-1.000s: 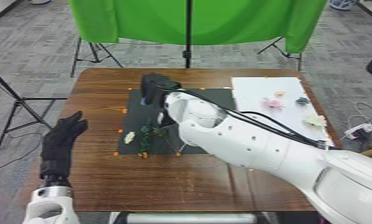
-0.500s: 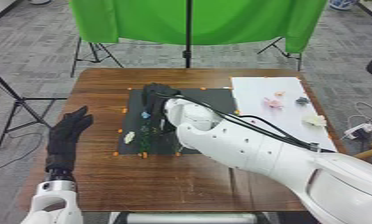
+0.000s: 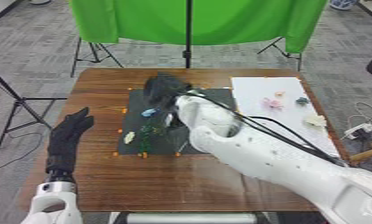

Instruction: Arrange flowers

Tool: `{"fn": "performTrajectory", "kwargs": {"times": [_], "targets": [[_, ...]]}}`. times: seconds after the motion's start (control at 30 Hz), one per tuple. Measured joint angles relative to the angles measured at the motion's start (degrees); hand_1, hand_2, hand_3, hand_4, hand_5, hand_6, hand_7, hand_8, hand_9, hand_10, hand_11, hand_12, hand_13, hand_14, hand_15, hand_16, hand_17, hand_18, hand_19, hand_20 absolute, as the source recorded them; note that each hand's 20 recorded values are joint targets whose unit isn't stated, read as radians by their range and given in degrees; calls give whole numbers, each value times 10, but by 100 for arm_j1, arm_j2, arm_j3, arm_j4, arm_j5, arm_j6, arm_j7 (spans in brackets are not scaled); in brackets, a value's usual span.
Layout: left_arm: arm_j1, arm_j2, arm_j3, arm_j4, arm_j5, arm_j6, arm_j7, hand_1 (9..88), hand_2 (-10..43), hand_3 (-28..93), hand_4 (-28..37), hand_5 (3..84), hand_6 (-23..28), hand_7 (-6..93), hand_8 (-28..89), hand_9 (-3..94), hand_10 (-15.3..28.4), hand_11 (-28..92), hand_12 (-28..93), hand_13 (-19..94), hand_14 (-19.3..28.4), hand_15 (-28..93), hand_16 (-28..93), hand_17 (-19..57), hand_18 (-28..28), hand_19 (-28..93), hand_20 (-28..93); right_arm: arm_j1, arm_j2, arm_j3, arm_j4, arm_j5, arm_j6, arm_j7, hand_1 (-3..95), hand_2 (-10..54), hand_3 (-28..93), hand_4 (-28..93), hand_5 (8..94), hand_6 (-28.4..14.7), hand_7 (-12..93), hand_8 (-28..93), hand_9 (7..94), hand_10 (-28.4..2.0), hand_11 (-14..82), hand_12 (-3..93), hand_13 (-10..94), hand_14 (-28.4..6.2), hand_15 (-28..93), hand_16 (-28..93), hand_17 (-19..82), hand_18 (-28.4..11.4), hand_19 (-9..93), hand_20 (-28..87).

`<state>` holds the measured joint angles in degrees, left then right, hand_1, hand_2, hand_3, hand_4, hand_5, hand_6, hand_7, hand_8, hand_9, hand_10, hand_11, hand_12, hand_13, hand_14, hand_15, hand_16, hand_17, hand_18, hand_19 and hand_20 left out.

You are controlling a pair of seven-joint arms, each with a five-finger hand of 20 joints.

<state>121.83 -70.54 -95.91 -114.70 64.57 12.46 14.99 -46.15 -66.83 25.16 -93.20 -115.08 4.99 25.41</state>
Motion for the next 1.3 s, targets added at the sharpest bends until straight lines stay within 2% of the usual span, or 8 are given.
{"fn": "performTrajectory", "kwargs": {"times": [0.1,0.17,0.23,0.37,0.67,1.0,1.17,1.3], "targets": [[37,-36,-31,-3,0,1,0,164,115,639,-283,453,52,89,-56,439,131,171,151,309,165,215,30,12,142,87,199,-486,587,717,-916,-271,944,105,470,-95,632,-163,614,4,126,-87,753,-135,166,202,873,-48,535,350,624,-100,932,450],[64,-62,-53,-6,0,6,0,164,114,640,-283,454,52,89,-56,439,131,171,151,309,165,215,30,12,142,88,199,-917,1014,1404,-1482,-443,1188,227,388,-95,621,-144,589,-18,95,-74,728,-150,155,195,842,-66,534,342,586,-126,931,462],[90,-85,-71,-11,0,9,-1,165,112,640,-283,453,52,90,-56,440,131,171,151,310,166,216,30,12,142,87,199,-1391,1489,2106,-1996,-714,1065,477,343,-95,621,-137,568,-31,79,-68,709,-160,144,194,829,-73,534,341,571,-134,932,464],[144,-111,-81,-36,0,11,-6,168,109,639,-283,454,52,91,-56,440,131,172,150,310,166,217,30,12,142,88,199,-2386,2426,3246,-2550,-1728,236,1224,318,-95,597,-132,525,-52,51,-59,661,-179,119,192,815,-84,534,339,559,-143,931,464],[188,-111,-55,-57,44,15,-31,173,106,637,-283,454,53,91,-56,440,131,174,149,310,165,218,29,11,142,87,199,-4569,2845,5610,-1783,-791,-508,1610,309,-95,587,-127,496,-43,43,-50,592,-189,90,197,784,-95,545,332,542,-150,928,456],[159,-105,21,-57,223,8,-138,179,99,642,-283,453,52,92,-56,439,131,174,149,310,166,221,28,11,142,90,199,-4770,2856,5348,-913,-751,-1458,1980,348,-95,589,-154,438,-27,41,-47,529,-199,68,182,772,-96,542,314,530,-149,901,449],[176,-115,13,-58,218,16,-147,179,97,644,-283,452,52,91,-57,440,131,176,149,310,166,222,28,10,143,90,198,-4848,2801,5274,-810,-727,-1201,1861,418,-95,629,-179,500,4,94,-69,617,-169,95,176,828,-61,546,308,570,-126,913,439],[197,-117,9,-62,209,19,-153,181,97,641,-283,452,52,91,-56,439,131,175,148,310,166,222,28,11,142,90,198,-4812,2835,4810,-581,-1239,-282,1722,541,-90,573,-200,686,30,160,3,765,-119,135,197,882,-39,540,322,615,-109,932,437]]}}
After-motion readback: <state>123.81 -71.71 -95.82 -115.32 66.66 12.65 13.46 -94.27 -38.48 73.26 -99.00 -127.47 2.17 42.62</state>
